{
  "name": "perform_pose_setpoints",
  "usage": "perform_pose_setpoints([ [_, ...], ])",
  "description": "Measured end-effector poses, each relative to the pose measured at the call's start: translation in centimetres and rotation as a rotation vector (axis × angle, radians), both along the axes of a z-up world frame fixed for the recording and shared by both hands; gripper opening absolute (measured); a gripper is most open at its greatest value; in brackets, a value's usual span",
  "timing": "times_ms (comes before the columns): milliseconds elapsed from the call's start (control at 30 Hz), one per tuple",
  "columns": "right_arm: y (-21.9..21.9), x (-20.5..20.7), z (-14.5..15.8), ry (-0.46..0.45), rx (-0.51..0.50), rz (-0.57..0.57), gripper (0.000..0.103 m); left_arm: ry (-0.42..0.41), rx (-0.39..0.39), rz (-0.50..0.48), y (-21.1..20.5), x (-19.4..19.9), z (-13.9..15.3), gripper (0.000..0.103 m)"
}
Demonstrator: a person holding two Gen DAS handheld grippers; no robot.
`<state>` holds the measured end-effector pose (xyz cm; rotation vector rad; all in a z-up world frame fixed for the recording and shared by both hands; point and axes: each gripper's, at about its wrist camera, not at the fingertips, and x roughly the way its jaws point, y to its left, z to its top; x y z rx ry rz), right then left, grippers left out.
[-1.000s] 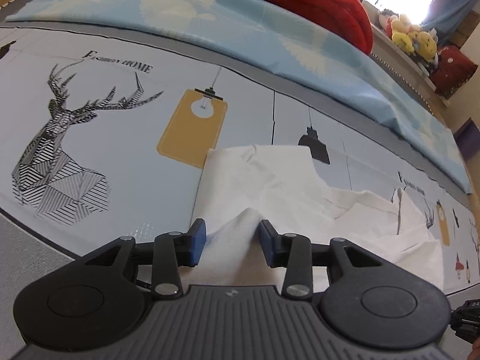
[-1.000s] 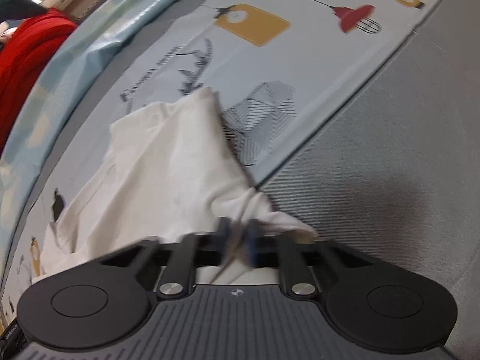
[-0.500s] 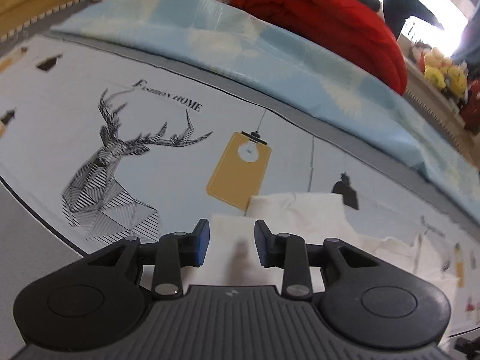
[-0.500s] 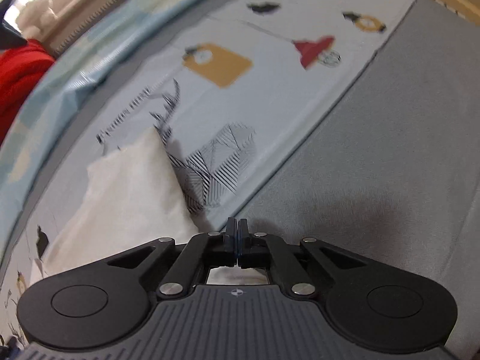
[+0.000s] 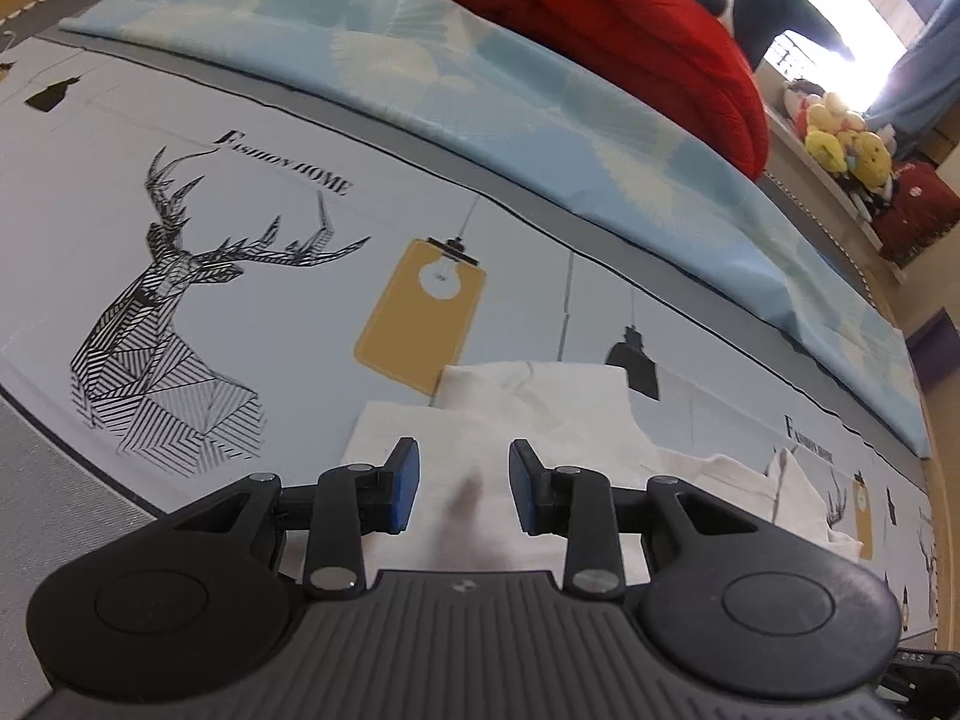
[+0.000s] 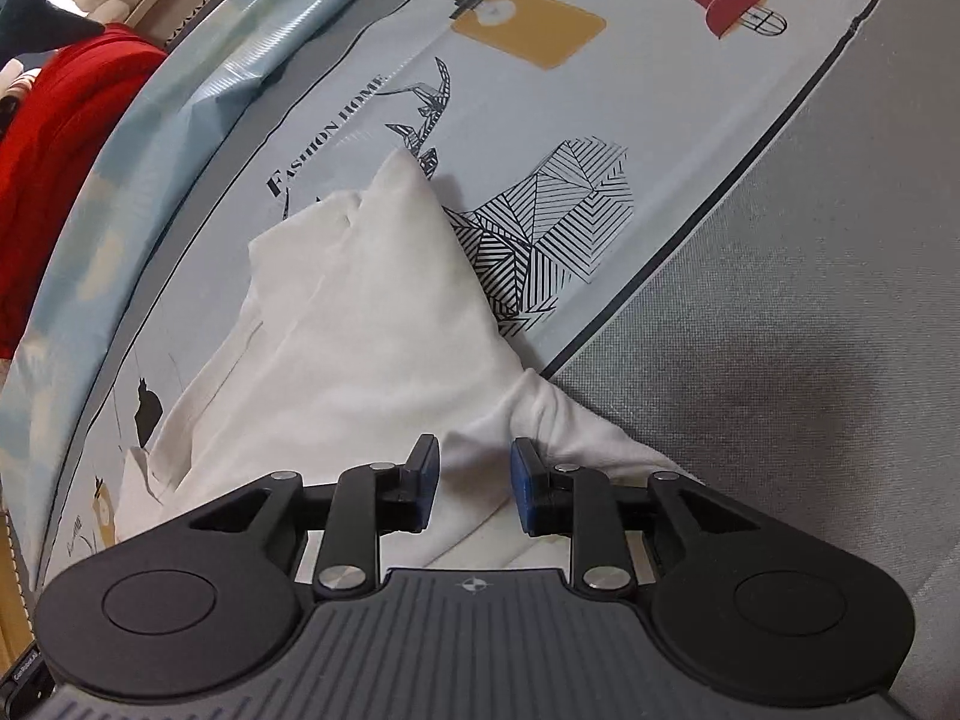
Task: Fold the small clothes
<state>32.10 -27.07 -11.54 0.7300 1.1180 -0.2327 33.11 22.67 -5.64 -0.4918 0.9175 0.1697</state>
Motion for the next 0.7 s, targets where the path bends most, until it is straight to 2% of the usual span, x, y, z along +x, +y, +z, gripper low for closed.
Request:
perform_pose_setpoints([
  [200, 0.1, -0.2, -0.4, 0.052, -0.022, 0.0, 0.027, 0.001, -0.005, -0.02, -0.3, 0.0, 0.2, 0.035],
  [333, 0.2, -0.3, -0.5, 0.04, -0.02, -0.032, 0.027, 0.011, -0.004, -0.04, -0.5, 0.1, 0.1, 0.035],
  [367, 0.1, -0.2, -0.6, 0.037, -0.016, -0.04, 0.025, 0.017, 0.002, -0.048, -0.6, 0.2, 0.1, 0.035],
  [400, 0.1, -0.2, -0.6, 0.031, -0.019, -0.042, 0.003, 0.025, 0.011, -0.059, -0.8, 0.2, 0.0, 0.035],
  [600, -0.9, -1.2, 1.8, -0.044, -0.052, -0.13, 0.001, 0.072, 0.054, -0.147, -2.0, 0.3, -0.3, 0.035],
  [700, -1.8, -1.2, 1.2, -0.009, -0.036, -0.148, 0.002, 0.097, 0.065, -0.168, -2.3, 0.3, -0.8, 0.035],
])
